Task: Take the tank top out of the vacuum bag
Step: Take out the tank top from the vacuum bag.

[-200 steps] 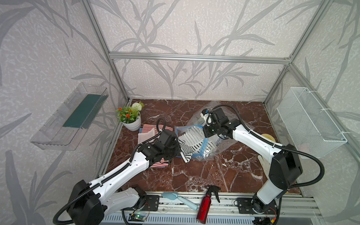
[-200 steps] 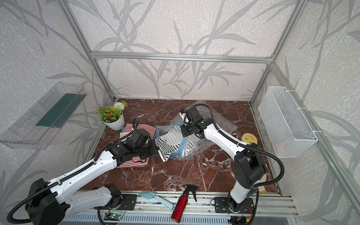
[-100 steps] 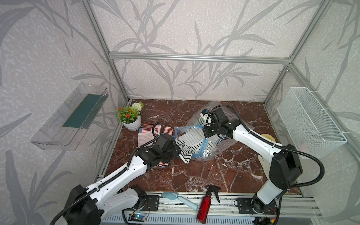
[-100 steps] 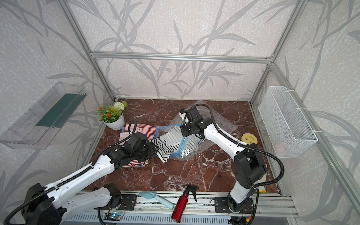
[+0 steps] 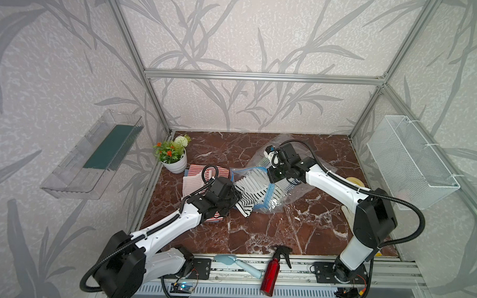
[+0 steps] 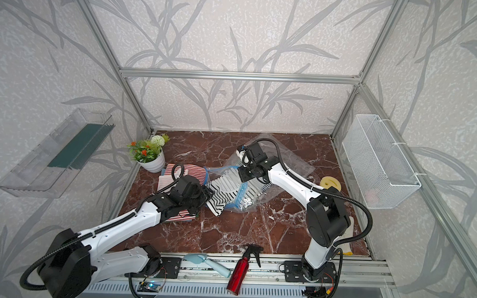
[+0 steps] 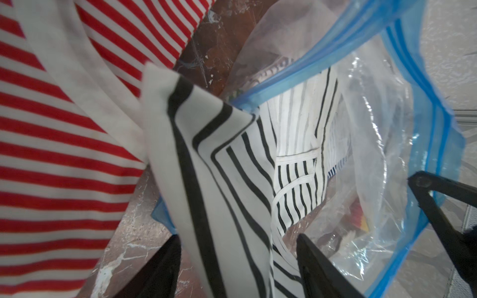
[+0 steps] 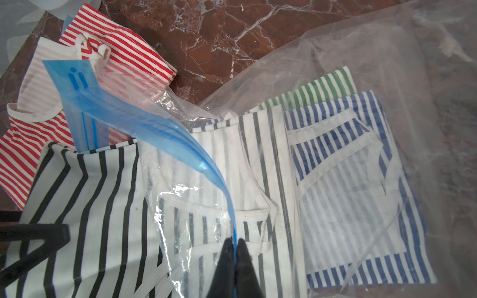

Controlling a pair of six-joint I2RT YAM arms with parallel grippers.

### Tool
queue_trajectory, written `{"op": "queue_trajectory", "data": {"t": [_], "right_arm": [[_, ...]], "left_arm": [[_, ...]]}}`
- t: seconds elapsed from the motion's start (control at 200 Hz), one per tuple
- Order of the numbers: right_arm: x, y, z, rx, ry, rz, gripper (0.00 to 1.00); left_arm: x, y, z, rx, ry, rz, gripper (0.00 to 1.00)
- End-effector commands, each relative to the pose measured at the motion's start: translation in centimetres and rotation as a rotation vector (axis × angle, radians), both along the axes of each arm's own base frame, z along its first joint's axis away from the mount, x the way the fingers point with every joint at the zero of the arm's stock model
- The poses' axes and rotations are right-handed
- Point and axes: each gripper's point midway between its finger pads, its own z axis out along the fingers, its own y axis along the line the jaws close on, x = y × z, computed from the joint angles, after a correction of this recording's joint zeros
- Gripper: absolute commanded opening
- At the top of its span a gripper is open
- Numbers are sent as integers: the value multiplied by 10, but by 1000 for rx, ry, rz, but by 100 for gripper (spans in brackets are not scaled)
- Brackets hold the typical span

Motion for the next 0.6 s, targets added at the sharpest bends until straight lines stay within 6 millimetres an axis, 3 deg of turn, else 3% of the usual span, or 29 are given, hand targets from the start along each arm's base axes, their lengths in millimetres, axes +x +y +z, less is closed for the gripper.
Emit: {"op": "queue_trajectory", "data": {"t": [0.0,0.245,0.365,0.505,0.595], "right_arm": [[1,5,6,11,-5,9,0],[0,6,6,17,-8,13,0],[1,7,7,24,-9,18,0],[1,8,10,28,-20,24,0],[1,8,11,31,-32,27,0]], "left_arm": [[14,-8,6,-54,3,54,69],[38,-16,2,-47,-25,83,56],[42,-22,-6,-66,4,82,32],[40,-19,7,-28,-6,56,0],[36,-13,21,-31,-21,72,0]]}}
